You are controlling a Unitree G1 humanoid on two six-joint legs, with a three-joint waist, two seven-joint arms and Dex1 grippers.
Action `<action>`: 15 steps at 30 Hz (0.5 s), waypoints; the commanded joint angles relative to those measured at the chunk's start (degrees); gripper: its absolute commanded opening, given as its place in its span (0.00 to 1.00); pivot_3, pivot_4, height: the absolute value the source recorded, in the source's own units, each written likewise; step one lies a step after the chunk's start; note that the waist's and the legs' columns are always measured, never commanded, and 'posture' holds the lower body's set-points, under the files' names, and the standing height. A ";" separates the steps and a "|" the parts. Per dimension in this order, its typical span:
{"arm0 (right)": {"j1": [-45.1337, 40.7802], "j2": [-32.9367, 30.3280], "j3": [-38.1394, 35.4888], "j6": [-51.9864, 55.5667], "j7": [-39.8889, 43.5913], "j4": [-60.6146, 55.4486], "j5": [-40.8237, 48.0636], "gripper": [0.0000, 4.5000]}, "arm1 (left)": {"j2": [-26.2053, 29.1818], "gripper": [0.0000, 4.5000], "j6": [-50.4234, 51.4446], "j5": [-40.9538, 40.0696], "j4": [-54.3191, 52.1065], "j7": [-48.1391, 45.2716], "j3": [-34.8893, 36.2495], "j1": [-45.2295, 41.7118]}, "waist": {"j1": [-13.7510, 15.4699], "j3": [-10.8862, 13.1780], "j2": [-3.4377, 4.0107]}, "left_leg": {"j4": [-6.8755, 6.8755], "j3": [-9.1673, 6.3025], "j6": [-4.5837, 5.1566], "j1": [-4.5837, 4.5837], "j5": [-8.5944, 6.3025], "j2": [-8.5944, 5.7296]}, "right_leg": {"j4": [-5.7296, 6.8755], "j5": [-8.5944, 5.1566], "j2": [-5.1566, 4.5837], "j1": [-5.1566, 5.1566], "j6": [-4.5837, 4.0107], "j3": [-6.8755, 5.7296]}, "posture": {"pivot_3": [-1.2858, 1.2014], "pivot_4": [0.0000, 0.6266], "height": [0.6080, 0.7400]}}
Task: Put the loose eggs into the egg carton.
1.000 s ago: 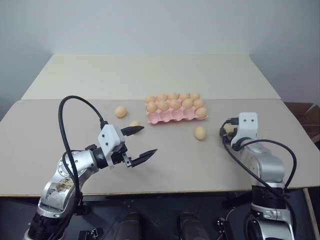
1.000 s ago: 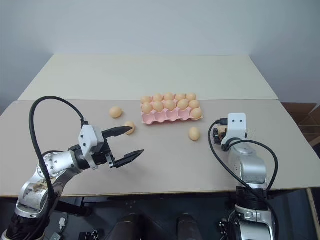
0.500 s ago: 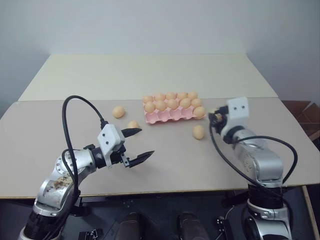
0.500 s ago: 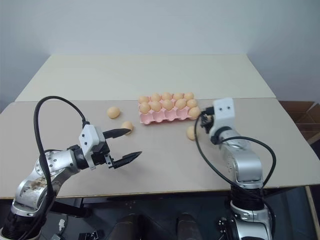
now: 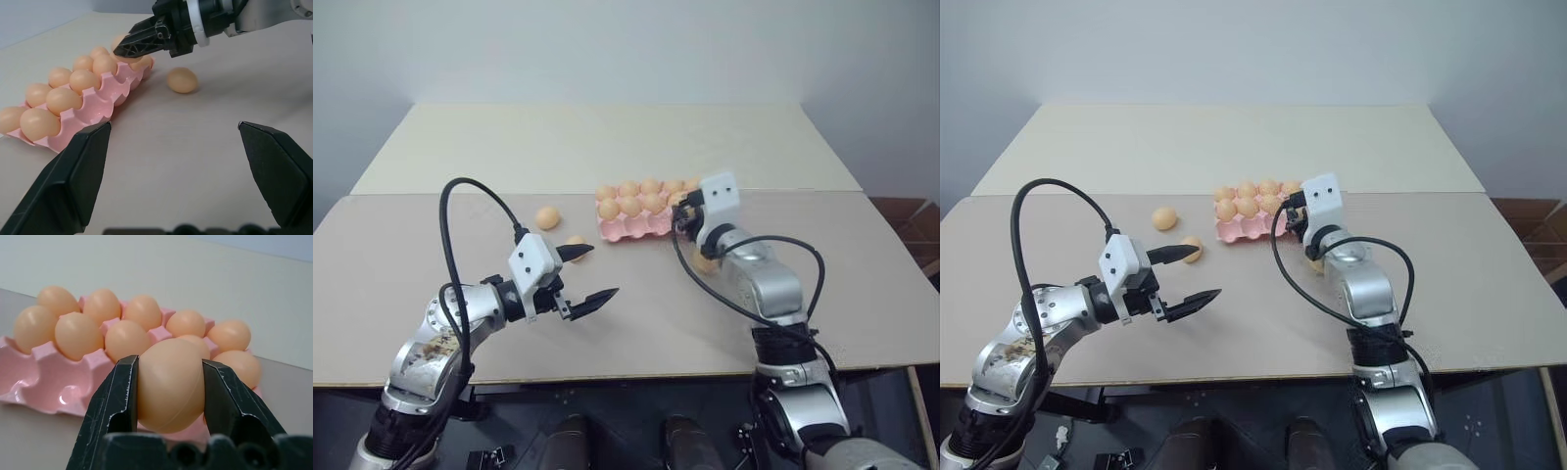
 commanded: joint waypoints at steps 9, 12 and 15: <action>-2.38 0.05 -0.08 -5.17 1.12 5.64 -2.53 0.45 | 0.09 1.00 -1.13 -0.02 -2.00 0.76 1.10 1.33 | 0.00 0.00 0.00 | 0.00 -0.01 0.00 0.00 0.00 -0.01 | 0.03 0.00 -0.02 0.00 0.00 0.00 | 0.52 0.24 1.00; -2.19 0.18 -0.33 -5.31 1.48 5.91 -2.68 0.66 | 0.02 1.00 -1.20 0.02 -1.83 0.90 0.95 1.21 | 0.01 0.00 0.00 | 0.00 0.00 0.00 0.00 0.00 -0.01 | 0.02 0.00 -0.02 0.00 0.00 0.00 | 0.52 0.24 1.00; -1.98 0.72 -1.28 -4.40 1.74 3.64 -1.80 0.89 | 0.01 1.00 -1.25 -0.02 -1.77 0.96 0.94 1.28 | -0.06 0.00 0.01 | 0.00 0.00 0.00 -0.01 0.00 0.00 | 0.02 0.00 -0.02 -0.01 -0.01 0.01 | 0.52 0.24 1.00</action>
